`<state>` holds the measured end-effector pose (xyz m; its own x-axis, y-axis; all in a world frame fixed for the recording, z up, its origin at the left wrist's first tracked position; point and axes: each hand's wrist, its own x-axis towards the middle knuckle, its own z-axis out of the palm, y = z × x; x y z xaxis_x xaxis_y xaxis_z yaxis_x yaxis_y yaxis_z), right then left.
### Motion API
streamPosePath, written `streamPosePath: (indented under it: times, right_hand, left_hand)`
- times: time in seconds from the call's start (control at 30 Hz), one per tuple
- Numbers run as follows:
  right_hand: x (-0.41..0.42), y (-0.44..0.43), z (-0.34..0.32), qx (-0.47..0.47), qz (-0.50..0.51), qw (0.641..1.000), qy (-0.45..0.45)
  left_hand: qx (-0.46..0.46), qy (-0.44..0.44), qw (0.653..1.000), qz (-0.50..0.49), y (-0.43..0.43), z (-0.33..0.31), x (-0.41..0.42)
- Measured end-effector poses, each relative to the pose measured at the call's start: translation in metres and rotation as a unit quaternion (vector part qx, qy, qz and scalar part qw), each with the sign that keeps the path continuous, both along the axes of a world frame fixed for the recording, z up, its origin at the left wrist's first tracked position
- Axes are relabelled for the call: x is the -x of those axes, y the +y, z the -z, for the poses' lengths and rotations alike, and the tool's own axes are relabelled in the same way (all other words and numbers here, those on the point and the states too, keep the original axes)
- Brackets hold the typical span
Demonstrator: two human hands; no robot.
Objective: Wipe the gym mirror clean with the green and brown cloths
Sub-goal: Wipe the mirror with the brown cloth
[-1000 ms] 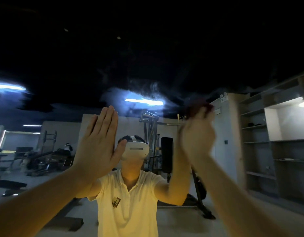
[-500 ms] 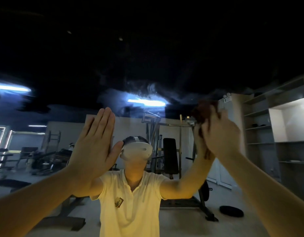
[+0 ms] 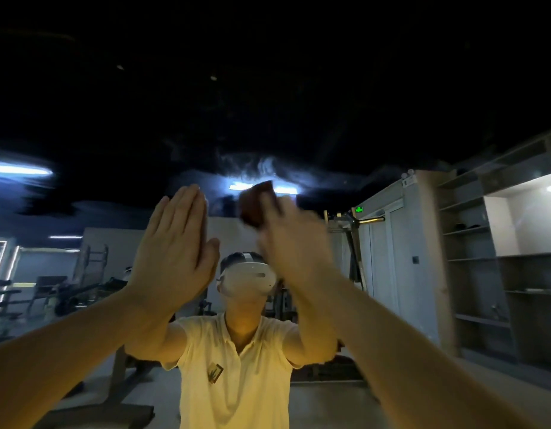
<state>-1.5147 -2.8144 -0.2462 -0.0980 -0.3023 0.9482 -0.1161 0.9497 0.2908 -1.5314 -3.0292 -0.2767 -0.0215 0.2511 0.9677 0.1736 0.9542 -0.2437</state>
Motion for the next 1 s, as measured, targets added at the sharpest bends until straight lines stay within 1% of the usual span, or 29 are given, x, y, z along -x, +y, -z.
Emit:
streamPosePath:
  times: [0.1, 0.17, 0.23, 0.3, 0.33, 0.37, 0.4, 0.47, 0.5, 0.53, 0.6, 0.63, 0.67, 0.77, 0.83, 0.93, 0.97, 1.0]
  right_hand:
    - [0.002, 0.090, -0.010, 0.145, 0.048, 0.988, 0.020]
    - [0.005, 0.128, -0.011, 0.230, 0.043, 0.971, 0.043]
    - [0.010, 0.128, -0.014, 0.324, 0.022, 0.945, 0.049]
    - [0.014, 0.090, -0.020, 0.386, 0.012, 0.921, 0.047]
    - [0.015, 0.062, -0.022, 0.382, 0.003, 0.923, 0.045]
    - [0.015, 0.027, -0.023, 0.355, -0.014, 0.934, 0.042]
    - [0.015, -0.008, -0.024, 0.306, -0.040, 0.951, 0.038]
    - [0.012, -0.068, -0.017, 0.154, -0.091, 0.984, 0.024]
    - [0.008, -0.087, -0.013, 0.078, -0.101, 0.992, 0.007]
    - [0.003, -0.092, -0.013, 0.022, -0.097, 0.995, -0.010]
    - [0.003, -0.068, -0.017, -0.032, -0.060, 0.998, -0.009]
    - [0.003, -0.045, -0.015, -0.026, -0.033, 0.999, -0.005]
    - [0.004, -0.015, -0.015, 0.005, -0.009, 1.000, -0.006]
    - [0.007, 0.084, -0.007, 0.145, 0.036, 0.989, 0.008]
    - [0.008, 0.119, 0.000, 0.227, 0.036, 0.972, 0.044]
    - [0.015, 0.096, 0.001, 0.328, 0.025, 0.943, 0.042]
    - [0.015, 0.075, 0.001, 0.344, 0.019, 0.938, 0.039]
    - [0.016, 0.052, 0.001, 0.338, 0.013, 0.940, 0.037]
  left_hand:
    - [0.013, -0.004, 1.000, -0.006, 0.005, 0.000, 0.008]
    - [0.014, -0.004, 1.000, -0.012, 0.005, 0.002, 0.012]
    - [0.014, 0.002, 1.000, -0.021, 0.005, 0.003, 0.014]
    - [0.016, 0.008, 1.000, -0.024, 0.005, 0.004, 0.016]
    - [0.016, 0.008, 1.000, -0.022, 0.004, 0.004, 0.017]
    - [0.016, 0.008, 1.000, -0.016, 0.004, 0.003, 0.017]
    - [0.016, 0.008, 1.000, -0.010, 0.004, 0.002, 0.018]
    - [0.011, 0.006, 1.000, 0.008, 0.004, 0.004, 0.016]
    - [0.006, 0.005, 1.000, 0.023, 0.004, 0.006, 0.014]
    - [-0.005, 0.004, 0.999, 0.036, 0.002, 0.007, 0.013]
    - [-0.021, -0.002, 0.999, 0.034, -0.005, 0.010, 0.011]
    - [-0.022, -0.004, 0.999, 0.025, -0.008, 0.012, 0.011]
    - [-0.021, -0.006, 1.000, 0.017, -0.011, 0.013, 0.012]
    - [-0.019, -0.018, 1.000, 0.010, -0.010, 0.016, 0.015]
    - [-0.020, -0.018, 1.000, 0.006, -0.009, 0.015, 0.015]
    - [-0.015, -0.009, 1.000, -0.010, -0.009, 0.015, 0.014]
    - [-0.014, -0.007, 1.000, -0.011, -0.009, 0.016, 0.015]
    - [-0.014, -0.006, 1.000, -0.010, -0.009, 0.016, 0.015]
